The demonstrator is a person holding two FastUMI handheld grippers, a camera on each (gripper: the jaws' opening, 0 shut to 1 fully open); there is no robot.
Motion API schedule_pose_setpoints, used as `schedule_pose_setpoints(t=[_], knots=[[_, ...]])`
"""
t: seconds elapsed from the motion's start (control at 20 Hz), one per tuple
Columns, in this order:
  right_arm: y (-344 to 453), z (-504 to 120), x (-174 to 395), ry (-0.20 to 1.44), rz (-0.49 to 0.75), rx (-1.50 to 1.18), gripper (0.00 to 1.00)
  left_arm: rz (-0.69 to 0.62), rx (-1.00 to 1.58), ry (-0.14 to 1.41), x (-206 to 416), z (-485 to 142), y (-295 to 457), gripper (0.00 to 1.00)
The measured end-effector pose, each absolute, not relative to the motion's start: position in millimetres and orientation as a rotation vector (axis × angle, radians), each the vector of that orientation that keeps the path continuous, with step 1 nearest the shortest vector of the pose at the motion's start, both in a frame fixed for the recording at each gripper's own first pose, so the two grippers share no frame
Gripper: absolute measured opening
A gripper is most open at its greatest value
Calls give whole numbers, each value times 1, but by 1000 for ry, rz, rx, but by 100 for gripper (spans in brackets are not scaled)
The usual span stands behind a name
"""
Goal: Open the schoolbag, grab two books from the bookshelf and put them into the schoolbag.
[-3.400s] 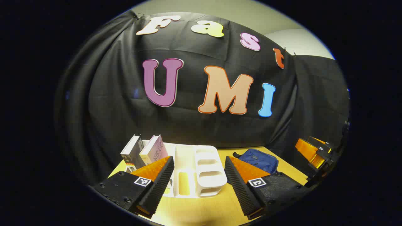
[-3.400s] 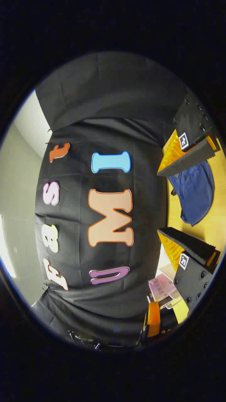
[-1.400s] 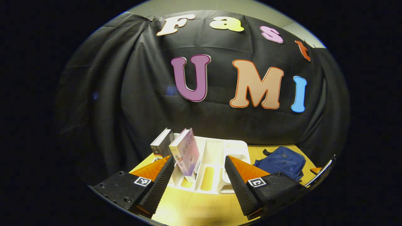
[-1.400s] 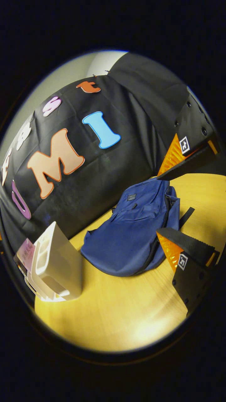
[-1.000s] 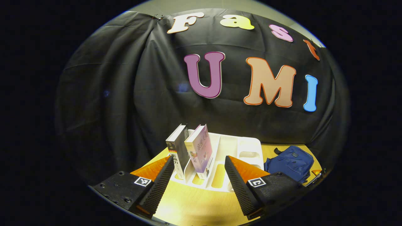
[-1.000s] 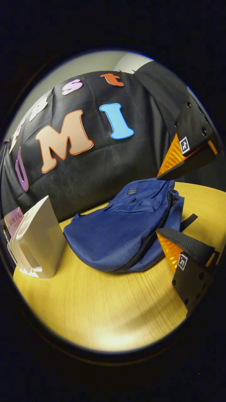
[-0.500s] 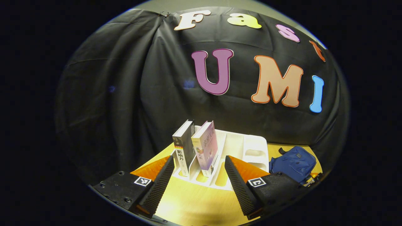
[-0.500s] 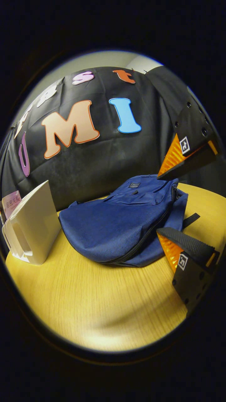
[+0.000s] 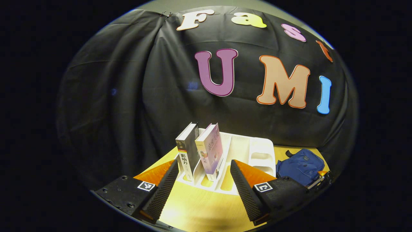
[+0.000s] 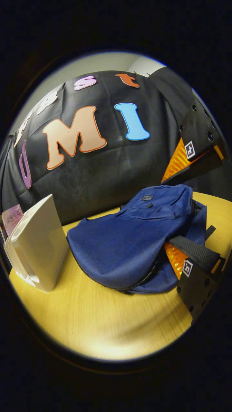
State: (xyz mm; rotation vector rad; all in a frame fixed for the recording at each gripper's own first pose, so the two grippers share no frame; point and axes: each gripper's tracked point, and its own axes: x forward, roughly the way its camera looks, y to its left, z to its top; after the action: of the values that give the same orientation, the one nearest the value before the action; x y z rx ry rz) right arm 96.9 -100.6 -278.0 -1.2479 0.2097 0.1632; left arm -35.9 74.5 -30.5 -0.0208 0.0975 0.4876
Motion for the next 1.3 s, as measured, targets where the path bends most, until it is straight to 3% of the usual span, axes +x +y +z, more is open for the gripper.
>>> schedule_pose_setpoints(t=[0.35,0.6,0.8,0.85,0.9,1.3], knots=[[-82,-298,112,239,184,-1259,87,475,-22,102,-35,-31,73,95],[-77,-297,127,249,171,-1231,55,464,-8,115,-32,-32,73,95],[-80,-295,131,254,147,-1222,17,457,15,136,-26,-33,79,92],[-81,-296,128,267,151,-1220,22,453,19,142,-24,-32,80,92],[-80,-294,129,271,151,-1214,7,446,20,149,-21,-30,81,95],[-83,-246,141,268,82,-1109,8,287,-30,221,27,-12,85,95]])
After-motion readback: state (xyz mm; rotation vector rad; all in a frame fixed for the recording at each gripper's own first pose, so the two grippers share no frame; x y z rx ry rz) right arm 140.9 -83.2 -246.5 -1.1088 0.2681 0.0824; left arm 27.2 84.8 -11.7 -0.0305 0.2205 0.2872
